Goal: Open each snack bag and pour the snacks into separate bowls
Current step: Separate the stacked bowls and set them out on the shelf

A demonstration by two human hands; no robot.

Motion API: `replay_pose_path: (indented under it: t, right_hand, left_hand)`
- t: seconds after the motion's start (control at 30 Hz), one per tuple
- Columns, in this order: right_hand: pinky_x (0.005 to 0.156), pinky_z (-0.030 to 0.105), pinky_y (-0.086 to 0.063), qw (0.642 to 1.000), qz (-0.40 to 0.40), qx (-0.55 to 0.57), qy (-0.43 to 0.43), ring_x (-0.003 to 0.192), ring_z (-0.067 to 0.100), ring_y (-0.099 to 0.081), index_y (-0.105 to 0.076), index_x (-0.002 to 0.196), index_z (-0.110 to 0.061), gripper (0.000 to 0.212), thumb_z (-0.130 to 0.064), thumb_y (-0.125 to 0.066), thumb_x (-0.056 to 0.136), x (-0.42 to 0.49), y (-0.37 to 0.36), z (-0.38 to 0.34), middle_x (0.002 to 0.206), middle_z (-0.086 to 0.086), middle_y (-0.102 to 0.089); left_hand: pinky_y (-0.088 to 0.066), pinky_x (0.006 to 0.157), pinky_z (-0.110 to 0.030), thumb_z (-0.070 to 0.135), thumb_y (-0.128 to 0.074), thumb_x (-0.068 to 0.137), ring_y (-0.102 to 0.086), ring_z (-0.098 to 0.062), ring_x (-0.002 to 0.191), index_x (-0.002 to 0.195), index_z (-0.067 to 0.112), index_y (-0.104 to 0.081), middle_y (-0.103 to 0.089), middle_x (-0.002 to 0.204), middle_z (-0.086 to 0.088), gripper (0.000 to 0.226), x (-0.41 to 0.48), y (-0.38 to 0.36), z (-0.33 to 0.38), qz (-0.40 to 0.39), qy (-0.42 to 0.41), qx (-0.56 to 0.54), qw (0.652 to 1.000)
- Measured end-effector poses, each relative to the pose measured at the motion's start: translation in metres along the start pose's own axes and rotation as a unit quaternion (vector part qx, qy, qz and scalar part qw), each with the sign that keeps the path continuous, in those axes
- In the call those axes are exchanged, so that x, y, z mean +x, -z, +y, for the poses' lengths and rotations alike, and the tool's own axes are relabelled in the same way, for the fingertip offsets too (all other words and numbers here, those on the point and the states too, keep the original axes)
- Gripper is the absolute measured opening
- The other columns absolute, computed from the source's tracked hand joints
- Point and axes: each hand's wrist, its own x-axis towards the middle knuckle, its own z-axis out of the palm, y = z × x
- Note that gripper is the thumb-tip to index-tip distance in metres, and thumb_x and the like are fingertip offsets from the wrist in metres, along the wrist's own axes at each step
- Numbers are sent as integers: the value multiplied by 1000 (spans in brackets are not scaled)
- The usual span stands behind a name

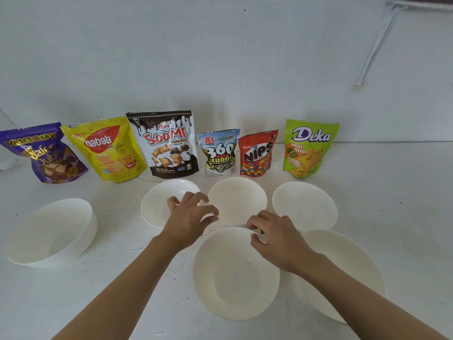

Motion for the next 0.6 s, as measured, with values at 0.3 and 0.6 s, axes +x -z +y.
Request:
replay_pose_path:
  t: [0.3, 0.6]
  right_hand:
    - [86, 40, -44, 1000, 2, 3, -4, 70, 15, -51, -50, 88, -27, 3, -25, -50, 91, 0, 1, -1, 76, -6, -56]
    - [78, 39, -46, 998, 61, -8, 22, 87, 15, -57, -59, 98, -26, 11, -35, -56, 92, 6, -1, -8, 94, -9, -59]
  left_hand:
    - [-48, 103, -43, 35, -62, 97, -57, -21, 119, 135, 40, -60, -47, 150, -3, 38, -19, -9, -15, -17, 27, -122, 992]
    - [-48, 97, -36, 34, -58, 99, -59, -15, 111, 118, 29, -71, -60, 129, 3, 23, -32, 17, -21, 42, 51, -147, 987]
